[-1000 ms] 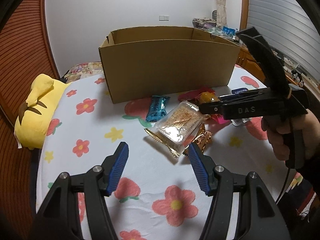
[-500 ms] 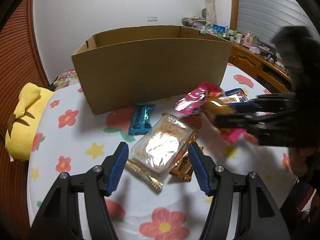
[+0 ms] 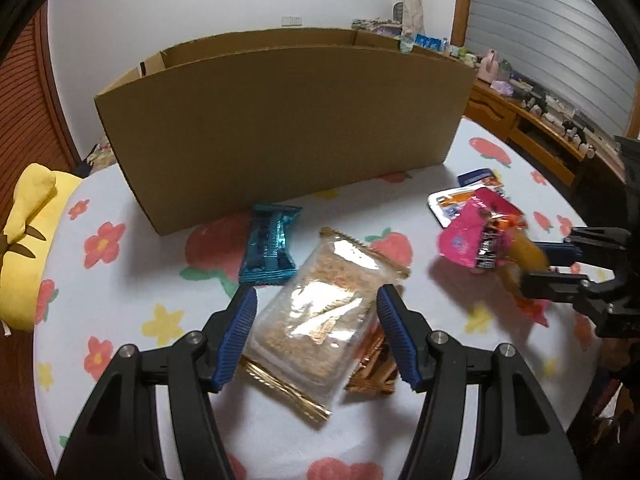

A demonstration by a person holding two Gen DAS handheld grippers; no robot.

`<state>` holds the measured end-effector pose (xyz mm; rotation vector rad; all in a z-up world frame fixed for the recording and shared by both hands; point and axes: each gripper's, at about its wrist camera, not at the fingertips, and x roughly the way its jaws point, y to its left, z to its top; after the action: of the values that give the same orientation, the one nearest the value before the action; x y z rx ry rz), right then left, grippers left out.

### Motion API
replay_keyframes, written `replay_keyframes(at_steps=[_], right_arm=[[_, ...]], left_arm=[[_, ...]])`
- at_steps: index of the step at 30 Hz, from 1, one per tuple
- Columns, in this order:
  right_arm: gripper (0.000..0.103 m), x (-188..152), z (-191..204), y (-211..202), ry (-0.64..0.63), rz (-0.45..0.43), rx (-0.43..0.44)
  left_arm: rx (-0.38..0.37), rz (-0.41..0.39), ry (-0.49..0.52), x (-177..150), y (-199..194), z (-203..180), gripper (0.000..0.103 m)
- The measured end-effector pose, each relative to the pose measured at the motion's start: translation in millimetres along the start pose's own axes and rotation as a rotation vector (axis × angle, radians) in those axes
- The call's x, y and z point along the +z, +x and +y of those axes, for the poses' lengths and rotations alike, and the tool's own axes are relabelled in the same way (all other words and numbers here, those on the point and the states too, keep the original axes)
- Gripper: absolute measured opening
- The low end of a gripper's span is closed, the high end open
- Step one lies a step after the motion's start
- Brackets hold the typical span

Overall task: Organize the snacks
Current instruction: 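Grasp the clear cake packet with the left tool while the right tool grasps the pink pouch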

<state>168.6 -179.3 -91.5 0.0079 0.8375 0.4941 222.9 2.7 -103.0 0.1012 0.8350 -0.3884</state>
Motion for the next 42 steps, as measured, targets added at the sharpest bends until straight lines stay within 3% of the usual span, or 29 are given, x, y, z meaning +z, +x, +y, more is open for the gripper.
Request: replay_keyframes(at_steps=[9, 18, 22, 25, 42], right_arm=[[0.035, -5.7, -0.6, 11.0, -0.014, 0.004, -0.049], [0.037, -10.0, 2.7, 11.6, -0.04, -0.004, -0.071], [0.038, -11.9, 2.5, 15.8, -0.037, 0.021, -0.076], [0.037, -12.2, 1.9, 18.2, -0.03, 0.024, -0.079], [0.037, -12.5, 2.6, 19.2, -0.037, 0.022, -0.085]], left_arm=[[-0.022, 0.022, 0.022, 1.8, 7.5, -0.7, 0.07], [0.003, 0.051, 0.021, -3.0, 16.1, -0.3, 0.07], [-0.005, 0.052, 0.016, -4.2, 12.9, 0.3, 0.053], [0.012, 0.062, 0.008, -4.3, 11.8, -0.2, 0.047], [-0.017, -0.055, -0.019, -23.8, -53.6, -14.9, 0.046]])
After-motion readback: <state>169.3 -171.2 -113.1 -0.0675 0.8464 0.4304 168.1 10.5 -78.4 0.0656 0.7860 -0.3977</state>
